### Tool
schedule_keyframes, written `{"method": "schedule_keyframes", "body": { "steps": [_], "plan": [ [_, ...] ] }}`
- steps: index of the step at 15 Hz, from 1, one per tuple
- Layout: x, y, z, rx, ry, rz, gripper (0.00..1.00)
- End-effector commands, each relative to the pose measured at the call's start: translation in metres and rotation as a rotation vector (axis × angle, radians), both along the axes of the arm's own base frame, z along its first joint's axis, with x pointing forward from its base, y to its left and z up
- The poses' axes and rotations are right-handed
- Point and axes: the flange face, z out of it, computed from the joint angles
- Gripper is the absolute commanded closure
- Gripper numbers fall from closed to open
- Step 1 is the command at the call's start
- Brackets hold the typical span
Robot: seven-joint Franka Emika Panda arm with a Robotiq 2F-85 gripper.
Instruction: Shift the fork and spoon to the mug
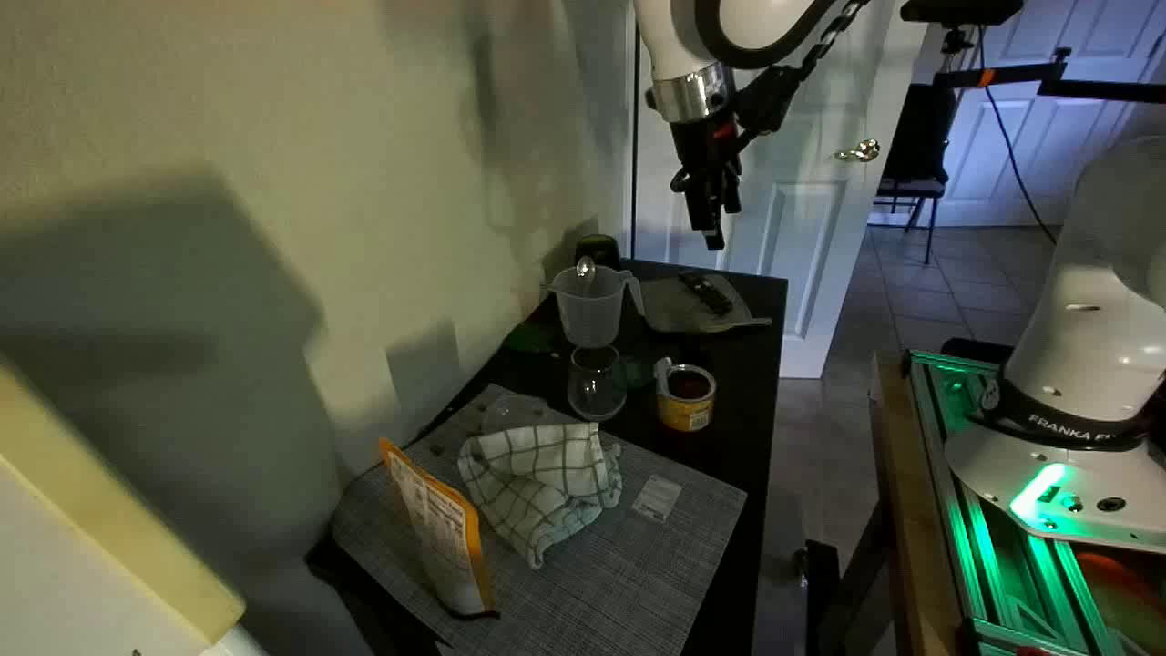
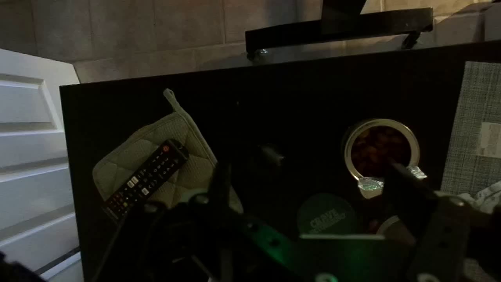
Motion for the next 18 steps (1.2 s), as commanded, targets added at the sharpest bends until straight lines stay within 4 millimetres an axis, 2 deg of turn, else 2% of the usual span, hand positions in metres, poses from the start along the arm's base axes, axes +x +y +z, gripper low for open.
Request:
{"method": "schedule_keyframes", "body": {
  "steps": [1, 3, 5, 8, 12, 16, 17, 18],
  "plan": [
    [0.0, 0.0, 0.0, 0.0, 0.0, 0.0, 0.0],
    [0.0, 0.0, 0.0, 0.0, 0.0, 0.0, 0.0],
    [0.011, -0.009, 0.011, 0.058, -0.099, 0.088, 0.0],
    [0.037, -0.034, 0.017, 0.105, -0.19, 0.241, 0.0],
    [0.073, -0.061, 0.018, 0.187, -0.197, 0.453, 0.0],
    [0.113, -0.081, 0.005, 0.265, -0.151, 0.496, 0.0],
    [0.089, -0.074, 0.015, 0.218, -0.184, 0.491, 0.0],
    [0.099, -0.077, 0.011, 0.23, -0.175, 0.493, 0.0]
  ]
}}
